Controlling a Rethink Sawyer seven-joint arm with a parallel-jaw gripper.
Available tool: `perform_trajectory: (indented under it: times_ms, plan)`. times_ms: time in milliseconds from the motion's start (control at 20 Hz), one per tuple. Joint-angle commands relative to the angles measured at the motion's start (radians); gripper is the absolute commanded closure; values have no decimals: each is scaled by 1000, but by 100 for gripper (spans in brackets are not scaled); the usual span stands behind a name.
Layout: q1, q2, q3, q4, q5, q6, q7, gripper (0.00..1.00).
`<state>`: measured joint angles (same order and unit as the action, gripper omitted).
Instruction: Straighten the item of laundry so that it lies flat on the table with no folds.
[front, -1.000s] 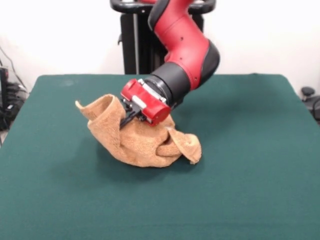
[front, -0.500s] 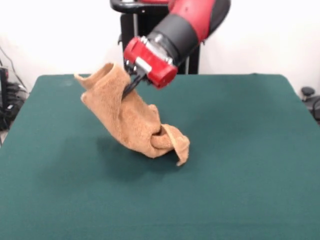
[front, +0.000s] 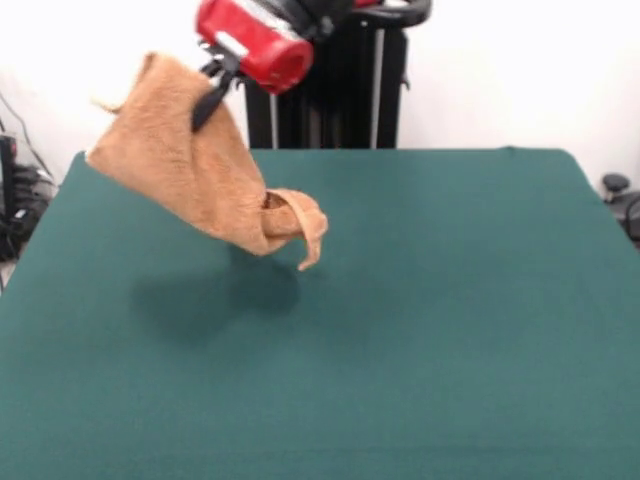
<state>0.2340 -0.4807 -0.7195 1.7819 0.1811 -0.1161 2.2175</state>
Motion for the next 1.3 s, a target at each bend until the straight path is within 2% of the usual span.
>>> perform_trajectory:
  times_ms: [50,150,750,950,1300]
  plan:
    - [-418,-335,683,178,-158,207,-32,100]
    - [-465,-347,733,206,-173,213,-20,100]
    - [-456,-380,731,198,-213,271,20,100]
    - [-452,-421,734,185,-209,374,-3,100]
    - [-339,-442,624,121,-190,527,56,100]
